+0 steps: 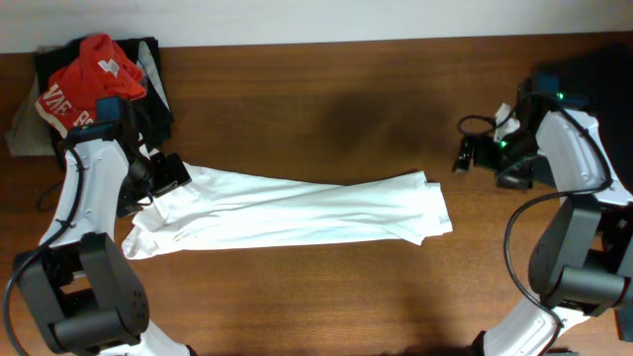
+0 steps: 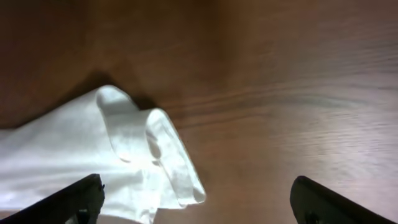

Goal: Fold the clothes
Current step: 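Grasp the right end of the white strip with the right gripper, then fold the right end leftward over the strip's middle and release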

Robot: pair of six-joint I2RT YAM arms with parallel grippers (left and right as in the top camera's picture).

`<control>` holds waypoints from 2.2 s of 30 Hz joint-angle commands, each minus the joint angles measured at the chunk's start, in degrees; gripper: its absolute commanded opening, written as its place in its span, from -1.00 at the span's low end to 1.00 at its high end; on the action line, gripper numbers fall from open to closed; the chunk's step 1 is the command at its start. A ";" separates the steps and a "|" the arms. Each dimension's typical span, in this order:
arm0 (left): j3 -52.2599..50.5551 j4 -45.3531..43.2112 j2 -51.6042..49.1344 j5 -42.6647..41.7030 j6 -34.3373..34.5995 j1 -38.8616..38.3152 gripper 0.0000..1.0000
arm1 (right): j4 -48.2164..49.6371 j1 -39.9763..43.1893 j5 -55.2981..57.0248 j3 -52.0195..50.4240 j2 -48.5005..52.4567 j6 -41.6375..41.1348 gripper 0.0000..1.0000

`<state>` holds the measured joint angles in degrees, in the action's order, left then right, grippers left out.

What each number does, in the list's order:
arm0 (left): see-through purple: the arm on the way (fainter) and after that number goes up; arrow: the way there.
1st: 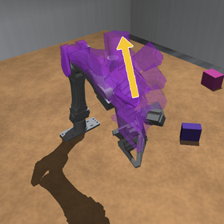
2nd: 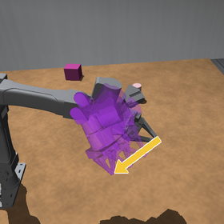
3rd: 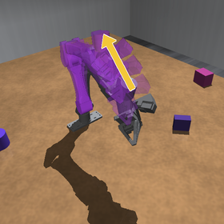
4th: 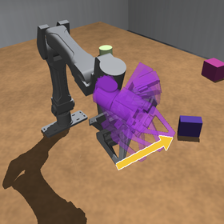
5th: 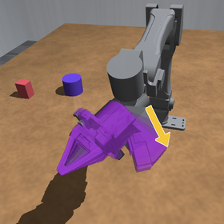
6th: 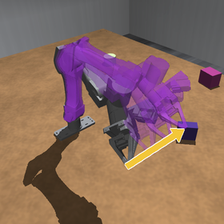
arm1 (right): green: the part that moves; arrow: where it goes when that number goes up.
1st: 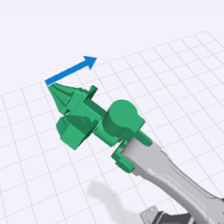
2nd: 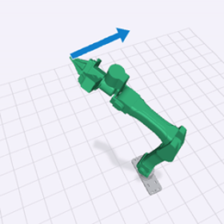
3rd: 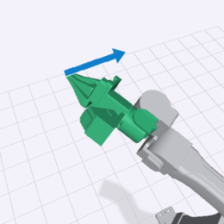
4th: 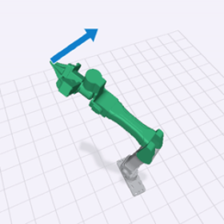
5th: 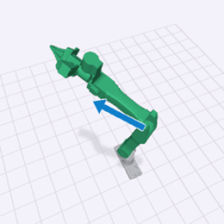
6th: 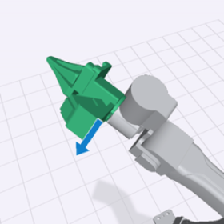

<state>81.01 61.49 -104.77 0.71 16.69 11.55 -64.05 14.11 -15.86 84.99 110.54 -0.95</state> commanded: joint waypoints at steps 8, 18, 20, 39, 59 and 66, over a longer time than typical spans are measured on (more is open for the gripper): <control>0.48 -0.63 0.42 -0.96 0.02 0.22 0.98 | 11.23 0.00 -19.12 -18.56 0.46 8.46 0.97; 0.48 -0.59 0.42 -0.96 0.02 0.22 0.98 | 15.80 -7.08 -15.04 -22.91 0.46 -3.21 -0.55; 0.48 -0.59 0.42 -0.96 0.02 0.22 0.98 | 16.44 -6.60 -10.54 -22.10 0.44 -7.23 -0.92; 0.48 -1.09 0.42 -0.96 0.02 0.22 0.98 | -9.20 -20.31 5.35 10.05 -2.03 -10.12 -0.92; 0.46 -0.79 0.42 -0.98 0.02 0.22 0.99 | 4.07 -41.86 0.28 2.75 0.52 -12.02 -0.49; 0.46 -0.76 0.42 -1.01 0.02 0.22 0.99 | -0.55 -37.11 0.24 5.81 0.35 -12.07 -0.31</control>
<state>81.01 60.62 -104.77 0.03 16.69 11.55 -62.72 -26.52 -15.97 88.31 110.87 -13.06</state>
